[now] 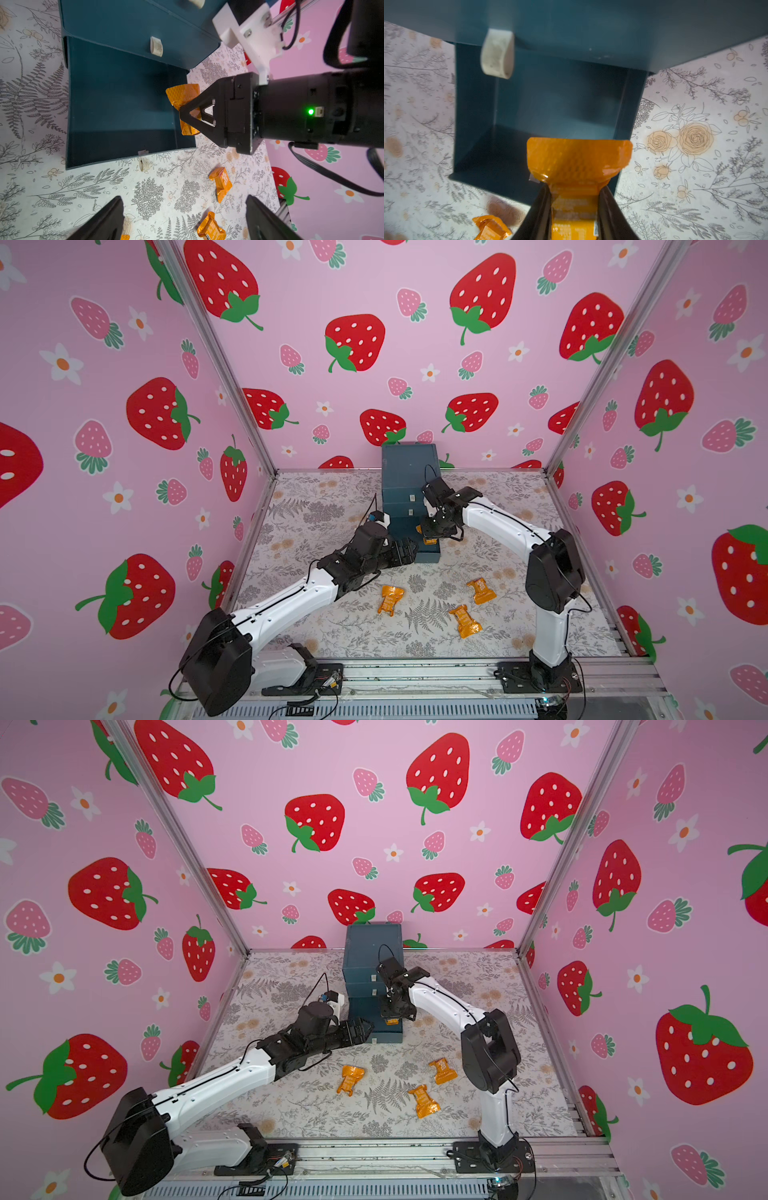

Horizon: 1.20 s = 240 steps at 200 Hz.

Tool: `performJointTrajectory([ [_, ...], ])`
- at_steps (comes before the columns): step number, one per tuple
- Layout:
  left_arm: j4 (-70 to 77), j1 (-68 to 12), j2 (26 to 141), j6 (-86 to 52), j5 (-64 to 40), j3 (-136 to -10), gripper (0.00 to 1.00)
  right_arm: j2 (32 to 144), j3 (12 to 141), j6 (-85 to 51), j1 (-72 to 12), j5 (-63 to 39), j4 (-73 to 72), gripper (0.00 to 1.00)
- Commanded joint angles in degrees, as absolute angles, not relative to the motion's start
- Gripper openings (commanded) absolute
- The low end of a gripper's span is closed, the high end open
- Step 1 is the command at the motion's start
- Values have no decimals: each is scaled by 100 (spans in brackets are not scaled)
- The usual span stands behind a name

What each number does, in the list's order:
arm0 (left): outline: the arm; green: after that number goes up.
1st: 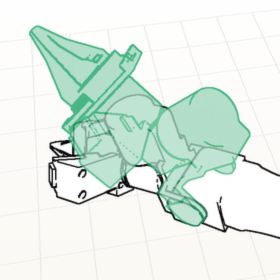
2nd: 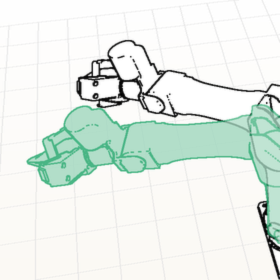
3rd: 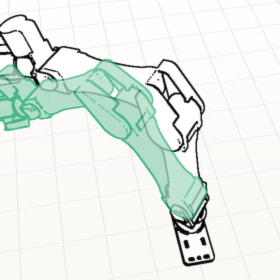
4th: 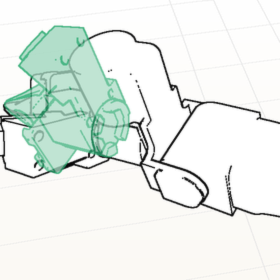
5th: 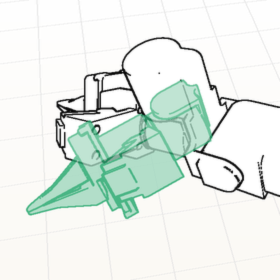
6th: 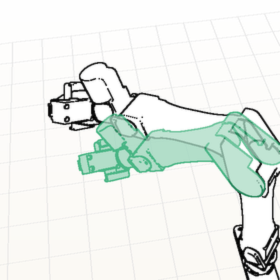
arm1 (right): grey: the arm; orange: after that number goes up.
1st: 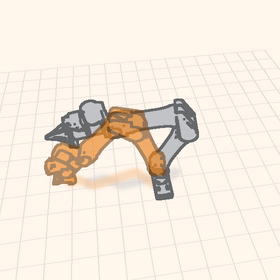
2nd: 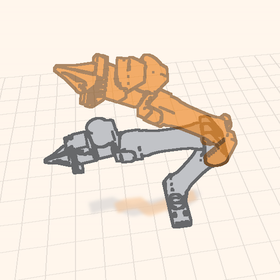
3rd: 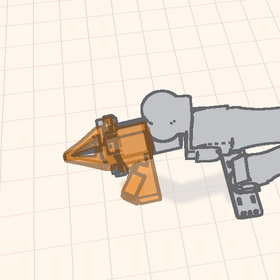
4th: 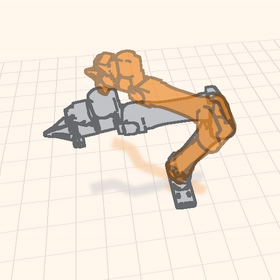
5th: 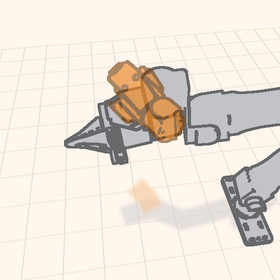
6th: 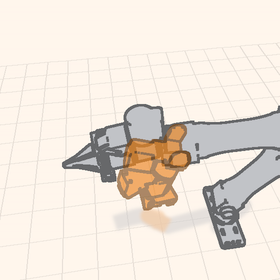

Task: Place the cookies into the drawer by color
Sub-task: Place the cookie in the drawer.

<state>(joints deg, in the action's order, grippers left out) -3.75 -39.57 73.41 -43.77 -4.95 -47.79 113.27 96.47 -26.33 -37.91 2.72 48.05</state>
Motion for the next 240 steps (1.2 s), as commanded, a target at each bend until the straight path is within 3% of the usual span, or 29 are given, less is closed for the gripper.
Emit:
performJointTrajectory([
  [1,-447,-3876,7476,-4184,-474,-4989,95,11522,9773,-2640,-3823,492,4870,32],
  [130,-343,-3866,7530,-4130,-395,-4852,94,12411,9975,-2742,-4003,715,4870,36],
  [192,-403,-3867,7227,-4132,-447,-4799,94,11993,9743,-2750,-4003,537,4731,58],
  [240,-455,-3898,7046,-4205,-933,-4796,94,11079,9363,-2620,-4008,97,4522,64],
])
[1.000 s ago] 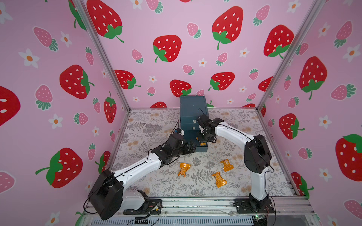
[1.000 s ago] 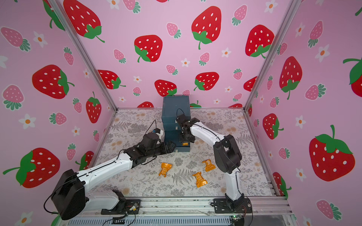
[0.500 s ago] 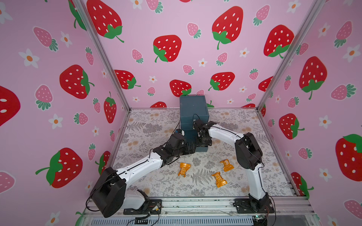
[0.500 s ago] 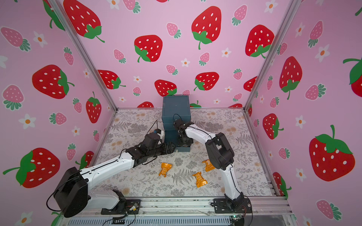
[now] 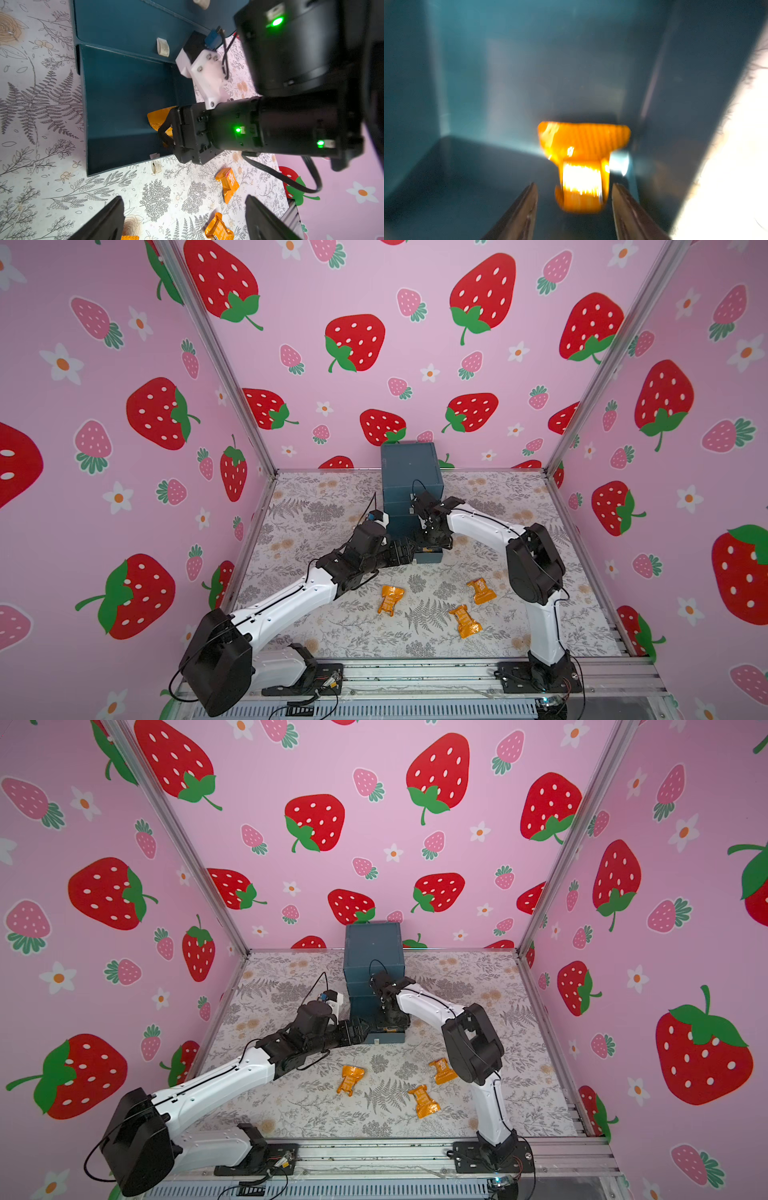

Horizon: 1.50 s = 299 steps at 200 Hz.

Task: Place the cookies into the drawer by color
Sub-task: Place the cookie in the drawer, then pick up the cookie at the center of the board.

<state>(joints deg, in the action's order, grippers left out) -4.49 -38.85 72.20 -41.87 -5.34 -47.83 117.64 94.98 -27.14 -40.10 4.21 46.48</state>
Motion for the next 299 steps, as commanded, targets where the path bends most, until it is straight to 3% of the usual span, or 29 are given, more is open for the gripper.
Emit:
performJointTrajectory([
  [1,-460,-3900,7043,-4208,-950,-4797,93,11046,9349,-2620,-4003,83,4520,64],
  [85,-2276,-4401,6830,-3743,-1459,-5013,89,7733,6043,-2602,-3989,-1510,3416,68],
  [120,-2722,-4460,6429,-3610,-911,-4470,90,6887,4946,-2480,-3987,-1977,2984,68],
  [134,-2961,-4501,6275,-3619,-493,-4313,97,6550,4460,-2475,-3987,-2085,2632,69],
  [155,-3496,-4551,6306,-3650,-148,-4239,100,6457,4073,-2636,-3989,-2153,2197,71],
  [194,-3724,-4970,6242,-3780,245,-4105,95,6608,4052,-2704,-3993,-2281,2211,71],
  [230,-3998,-5258,7001,-3625,749,-4356,92,6481,3962,-2742,-3999,-2212,2207,71],
  [299,-3157,-5168,8365,-3160,89,-4795,87,6251,3935,-2764,-4026,-1754,2415,71],
])
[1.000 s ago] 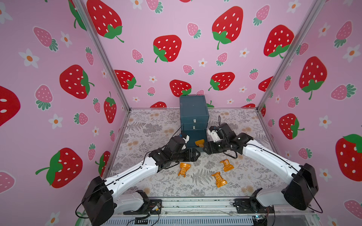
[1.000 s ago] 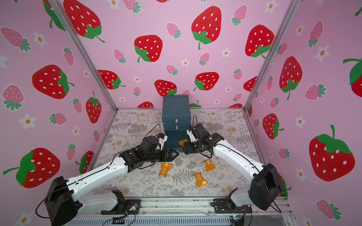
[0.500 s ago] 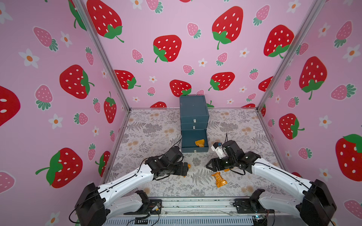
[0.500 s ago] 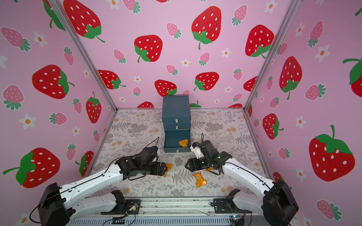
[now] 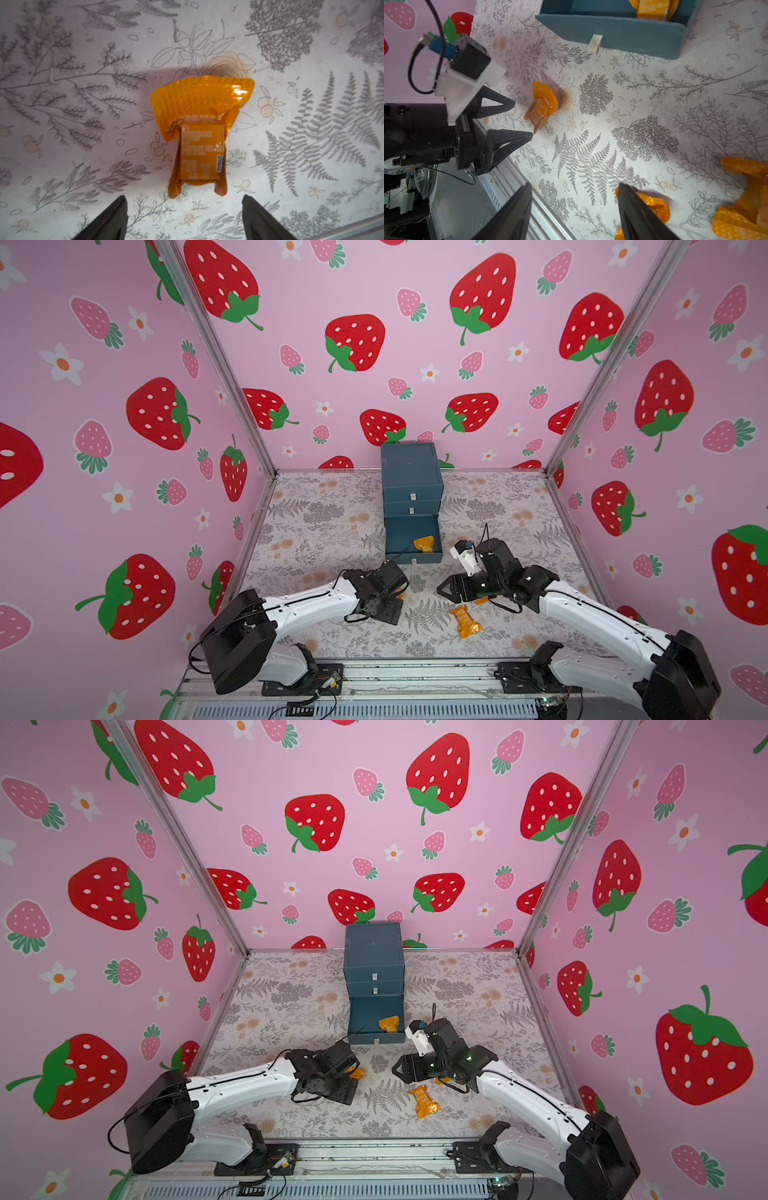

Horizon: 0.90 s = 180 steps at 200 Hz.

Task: Place the cookies into the drawer by color
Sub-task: Pick up the cookie at the center of the board.

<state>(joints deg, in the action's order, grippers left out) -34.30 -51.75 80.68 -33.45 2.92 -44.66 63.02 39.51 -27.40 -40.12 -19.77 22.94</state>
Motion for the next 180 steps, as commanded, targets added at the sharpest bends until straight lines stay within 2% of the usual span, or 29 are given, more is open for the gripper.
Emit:
performJointTrajectory([
  [1,-3156,-5172,8379,-3162,88,-4806,86,6250,3936,-2762,-4030,-1747,2416,71],
  [30,-3276,-5187,8765,-3230,114,-4909,75,6250,3948,-2769,-4063,-1622,2466,71],
  [79,-3543,-5252,8683,-3414,286,-4869,60,6282,3982,-2759,-4135,-1511,2511,71],
  [96,-3499,-5252,8690,-3319,287,-4885,57,6309,3990,-2747,-4155,-1481,2503,71],
  [119,-3166,-5044,8718,-3084,-124,-4827,59,6394,4000,-2751,-4166,-1493,2499,71],
  [135,-3092,-4897,8813,-3050,-343,-4828,55,6442,4001,-2745,-4175,-1495,2493,71],
  [180,-3273,-4904,8925,-3088,45,-4864,44,6388,4001,-2742,-4215,-1473,2501,71],
])
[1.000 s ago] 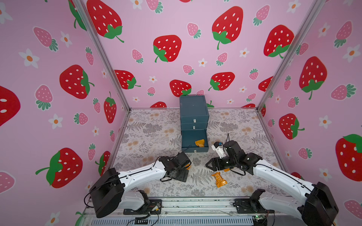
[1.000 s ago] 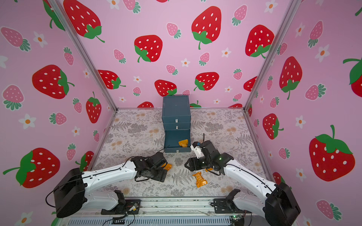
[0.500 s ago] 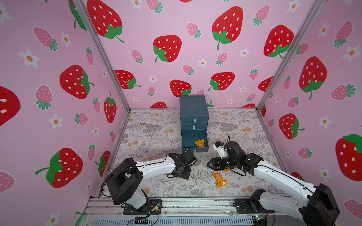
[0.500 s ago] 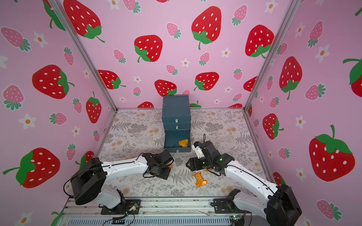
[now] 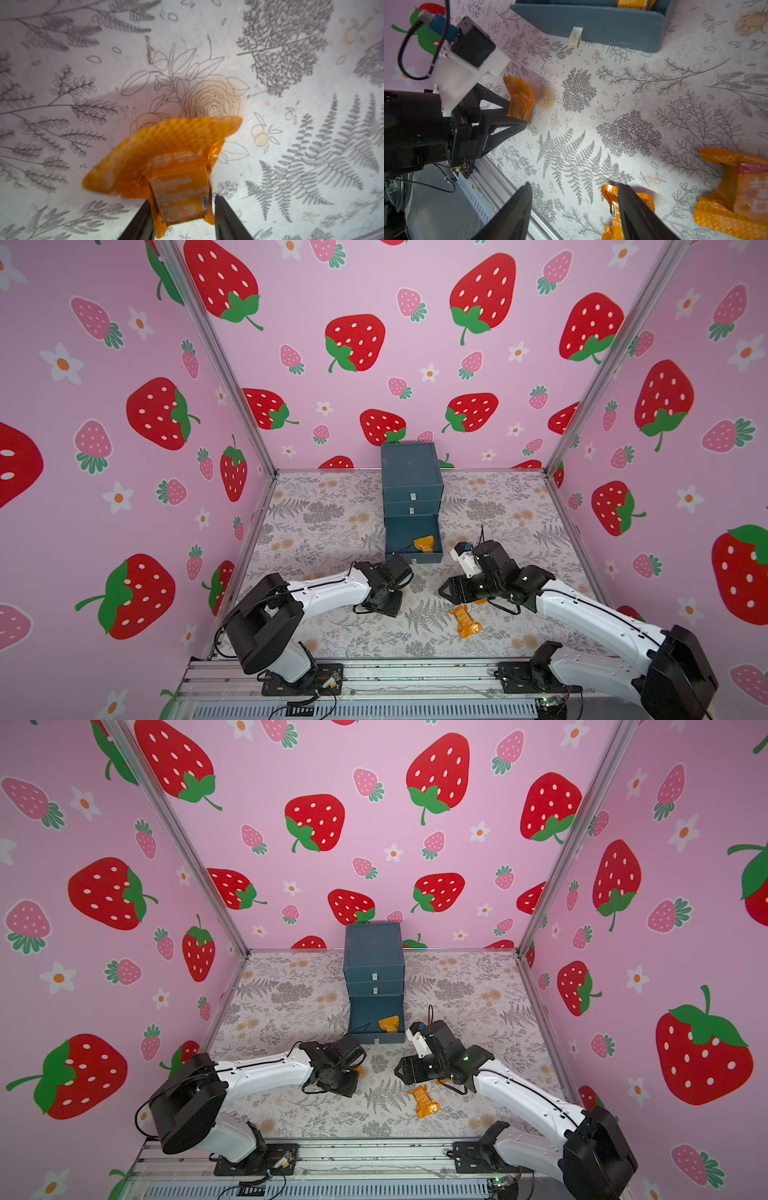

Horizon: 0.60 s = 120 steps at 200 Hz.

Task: Place the cookies into the drawer by color
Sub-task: Pick up the cookie at the center of the board.

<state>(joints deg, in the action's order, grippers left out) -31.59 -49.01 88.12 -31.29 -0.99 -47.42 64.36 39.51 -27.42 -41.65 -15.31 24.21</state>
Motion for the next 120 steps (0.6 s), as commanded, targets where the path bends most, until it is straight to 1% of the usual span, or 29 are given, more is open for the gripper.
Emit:
performJointTrajectory([
  [1,-3271,-4904,8936,-3091,49,-4862,44,6389,4000,-2742,-4212,-1475,2498,71],
  [41,-3472,-4919,9243,-3105,316,-5070,39,6424,3999,-2742,-4236,-1466,2499,71],
  [50,-3491,-4919,9238,-3120,342,-5108,39,6441,4006,-2742,-4236,-1468,2492,71],
  [67,-3596,-4931,9181,-3155,433,-5211,50,6452,4017,-2733,-4251,-1468,2505,70],
  [88,-3719,-4975,9098,-3172,568,-5366,57,6451,4016,-2733,-4258,-1442,2505,71],
  [102,-3724,-4990,9117,-3168,605,-5453,60,6453,4017,-2732,-4265,-1432,2519,71],
  [120,-3729,-5000,9231,-3163,681,-5575,60,6436,4021,-2725,-4277,-1422,2531,71],
])
